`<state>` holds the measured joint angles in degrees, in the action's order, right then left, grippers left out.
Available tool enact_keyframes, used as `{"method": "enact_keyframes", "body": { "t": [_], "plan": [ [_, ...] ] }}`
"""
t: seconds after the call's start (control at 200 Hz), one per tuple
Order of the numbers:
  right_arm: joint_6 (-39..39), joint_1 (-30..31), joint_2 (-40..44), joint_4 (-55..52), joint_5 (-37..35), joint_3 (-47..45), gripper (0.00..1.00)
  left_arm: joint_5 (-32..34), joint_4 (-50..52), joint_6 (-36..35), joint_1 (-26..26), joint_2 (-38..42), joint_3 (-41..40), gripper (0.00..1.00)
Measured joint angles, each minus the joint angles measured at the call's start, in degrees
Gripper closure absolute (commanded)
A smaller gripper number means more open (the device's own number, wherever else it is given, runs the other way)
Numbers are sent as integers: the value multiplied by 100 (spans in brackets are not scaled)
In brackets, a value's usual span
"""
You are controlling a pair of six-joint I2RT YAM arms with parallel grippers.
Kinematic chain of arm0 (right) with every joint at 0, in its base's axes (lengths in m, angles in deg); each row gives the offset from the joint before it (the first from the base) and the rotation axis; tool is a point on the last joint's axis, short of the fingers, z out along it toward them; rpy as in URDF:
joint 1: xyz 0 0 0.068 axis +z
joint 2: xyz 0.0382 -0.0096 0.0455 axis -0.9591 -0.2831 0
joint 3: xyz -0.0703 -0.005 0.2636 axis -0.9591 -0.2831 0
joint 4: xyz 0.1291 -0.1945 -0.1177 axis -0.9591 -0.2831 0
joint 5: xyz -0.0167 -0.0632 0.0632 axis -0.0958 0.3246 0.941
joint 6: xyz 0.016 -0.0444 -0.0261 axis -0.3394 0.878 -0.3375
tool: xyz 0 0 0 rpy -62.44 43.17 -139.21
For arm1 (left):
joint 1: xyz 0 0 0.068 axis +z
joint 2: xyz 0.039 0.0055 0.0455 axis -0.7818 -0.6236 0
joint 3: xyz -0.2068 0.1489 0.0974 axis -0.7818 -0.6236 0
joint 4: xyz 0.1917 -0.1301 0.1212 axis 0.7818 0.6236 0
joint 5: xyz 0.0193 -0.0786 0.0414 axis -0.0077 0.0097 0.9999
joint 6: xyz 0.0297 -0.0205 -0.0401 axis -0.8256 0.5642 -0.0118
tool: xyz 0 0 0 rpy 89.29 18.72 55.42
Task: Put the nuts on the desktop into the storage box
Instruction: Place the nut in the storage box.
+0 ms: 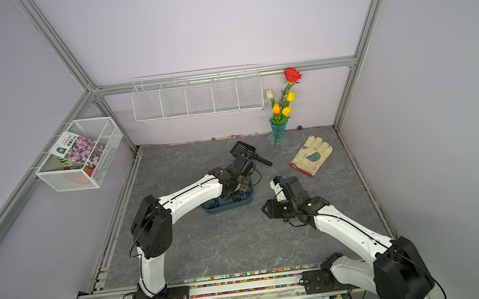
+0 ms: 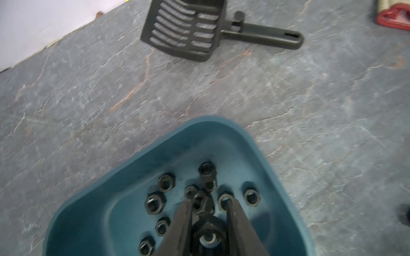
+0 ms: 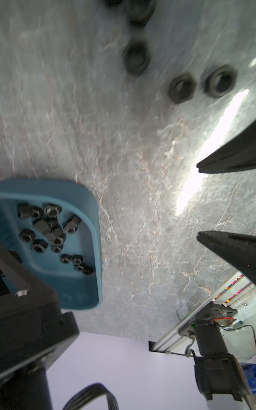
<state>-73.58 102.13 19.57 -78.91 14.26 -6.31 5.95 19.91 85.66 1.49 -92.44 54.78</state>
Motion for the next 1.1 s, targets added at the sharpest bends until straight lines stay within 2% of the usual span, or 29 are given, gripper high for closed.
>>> {"method": "enact_keyframes", "body": {
  "t": [0.29, 0.56, 1.099],
  "plan": [
    [251, 197, -802, 168, 315, 649, 53, -293, -431, 212, 330, 216, -717, 85],
    [398, 396, -1327, 197, 369, 1126, 53, -634, -789, 365, 525, 175, -964, 86],
    [426, 494, -1423, 190, 339, 1191, 53, -809, -1228, 428, 636, -184, -1110, 85]
  ]
}}
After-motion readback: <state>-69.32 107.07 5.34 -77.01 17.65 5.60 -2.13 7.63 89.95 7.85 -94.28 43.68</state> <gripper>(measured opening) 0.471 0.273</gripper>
